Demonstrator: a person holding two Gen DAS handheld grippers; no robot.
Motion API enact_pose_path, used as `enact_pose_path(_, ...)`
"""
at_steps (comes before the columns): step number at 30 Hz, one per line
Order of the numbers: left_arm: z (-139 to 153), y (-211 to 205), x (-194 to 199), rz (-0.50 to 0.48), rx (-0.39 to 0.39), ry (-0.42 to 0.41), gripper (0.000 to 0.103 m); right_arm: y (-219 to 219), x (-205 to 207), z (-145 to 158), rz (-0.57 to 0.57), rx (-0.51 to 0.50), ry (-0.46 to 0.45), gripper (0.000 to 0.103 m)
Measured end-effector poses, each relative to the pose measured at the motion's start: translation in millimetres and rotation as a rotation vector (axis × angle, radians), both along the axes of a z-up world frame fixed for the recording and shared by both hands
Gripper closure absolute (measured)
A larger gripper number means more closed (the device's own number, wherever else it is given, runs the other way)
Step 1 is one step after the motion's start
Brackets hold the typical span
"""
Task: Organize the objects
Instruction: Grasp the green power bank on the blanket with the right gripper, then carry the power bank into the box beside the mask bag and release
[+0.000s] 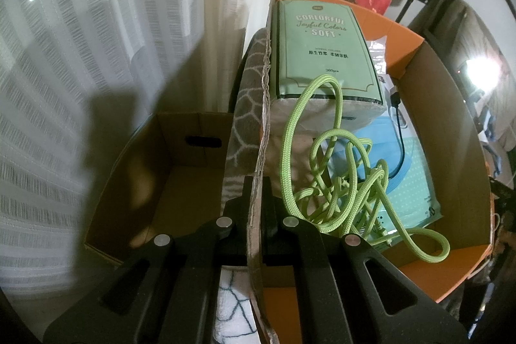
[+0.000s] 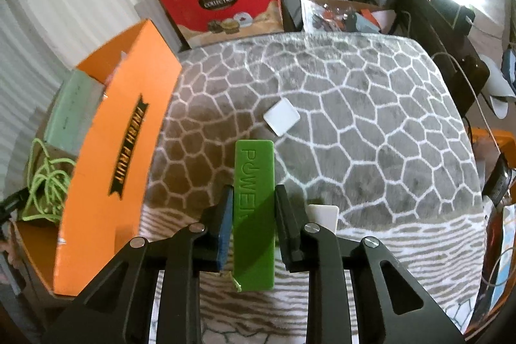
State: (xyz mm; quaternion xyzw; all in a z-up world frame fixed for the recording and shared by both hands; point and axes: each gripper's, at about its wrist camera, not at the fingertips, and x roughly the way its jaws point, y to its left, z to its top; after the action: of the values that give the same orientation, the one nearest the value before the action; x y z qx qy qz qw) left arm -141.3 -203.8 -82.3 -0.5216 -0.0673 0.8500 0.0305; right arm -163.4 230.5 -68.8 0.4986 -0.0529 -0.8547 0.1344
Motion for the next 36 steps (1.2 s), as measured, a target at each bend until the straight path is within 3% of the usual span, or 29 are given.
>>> enact_pose_path(13, 0, 0, 0, 0.0, 0.002, 0.0, 0.101, -24, 10, 85, 0.062, -0.01, 0.15, 0.079)
enact_pose_path(23, -1, 0, 0, 0.001, 0.002, 0.0, 0.101, -71, 16, 145, 0.173, -0.023, 0.226, 0.079)
enact_pose_path(30, -1, -1, 0, 0.002, 0.005, 0.0, 0.101, -113, 6, 147, 0.242, -0.027, 0.199, 0.079)
enact_pose_path(36, -1, -1, 1, 0.004, 0.009, 0.001, 0.101, -139, -11, 125, 0.244, -0.013, 0.143, 0.079)
